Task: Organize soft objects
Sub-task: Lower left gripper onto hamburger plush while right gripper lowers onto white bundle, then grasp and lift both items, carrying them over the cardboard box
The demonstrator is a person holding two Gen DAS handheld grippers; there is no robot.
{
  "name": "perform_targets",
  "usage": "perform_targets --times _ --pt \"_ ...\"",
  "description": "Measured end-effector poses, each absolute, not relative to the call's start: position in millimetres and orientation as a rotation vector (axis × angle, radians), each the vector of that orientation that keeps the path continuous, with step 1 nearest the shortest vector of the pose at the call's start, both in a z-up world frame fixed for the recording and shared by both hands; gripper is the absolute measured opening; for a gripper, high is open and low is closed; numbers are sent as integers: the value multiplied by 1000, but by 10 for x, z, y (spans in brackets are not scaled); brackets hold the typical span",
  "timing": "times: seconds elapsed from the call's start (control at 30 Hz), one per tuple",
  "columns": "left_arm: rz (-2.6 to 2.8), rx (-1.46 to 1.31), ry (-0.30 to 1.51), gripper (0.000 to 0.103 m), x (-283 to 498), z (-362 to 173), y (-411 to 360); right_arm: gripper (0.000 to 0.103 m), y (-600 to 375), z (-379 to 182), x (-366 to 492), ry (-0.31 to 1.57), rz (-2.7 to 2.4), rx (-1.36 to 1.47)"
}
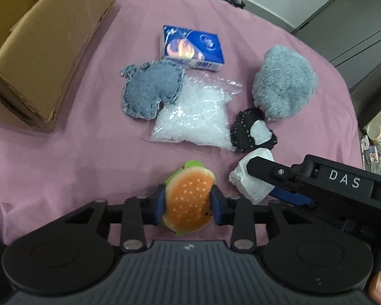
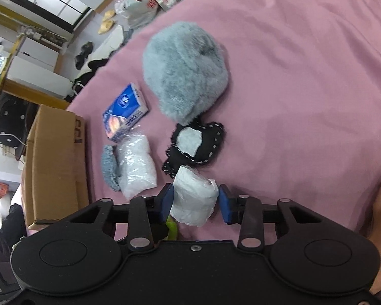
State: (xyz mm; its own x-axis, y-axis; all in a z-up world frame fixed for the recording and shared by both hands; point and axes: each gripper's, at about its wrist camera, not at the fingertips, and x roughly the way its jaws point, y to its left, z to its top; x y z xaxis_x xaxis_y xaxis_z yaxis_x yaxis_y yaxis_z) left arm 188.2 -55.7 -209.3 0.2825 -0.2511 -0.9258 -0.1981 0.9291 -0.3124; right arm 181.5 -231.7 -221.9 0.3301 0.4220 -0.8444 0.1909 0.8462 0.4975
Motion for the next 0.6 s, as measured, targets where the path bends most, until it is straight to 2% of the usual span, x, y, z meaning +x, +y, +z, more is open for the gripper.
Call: perform_targets --times 0.13,0.6 --pt "-25 -403 1253 29 1824 -1993 -527 37 -2340 -2087 1737 1196 173 575" --pt "-45 -343 1045 29 1567 -1394 -335 37 -2268 -1599 1533 1010 210 519"
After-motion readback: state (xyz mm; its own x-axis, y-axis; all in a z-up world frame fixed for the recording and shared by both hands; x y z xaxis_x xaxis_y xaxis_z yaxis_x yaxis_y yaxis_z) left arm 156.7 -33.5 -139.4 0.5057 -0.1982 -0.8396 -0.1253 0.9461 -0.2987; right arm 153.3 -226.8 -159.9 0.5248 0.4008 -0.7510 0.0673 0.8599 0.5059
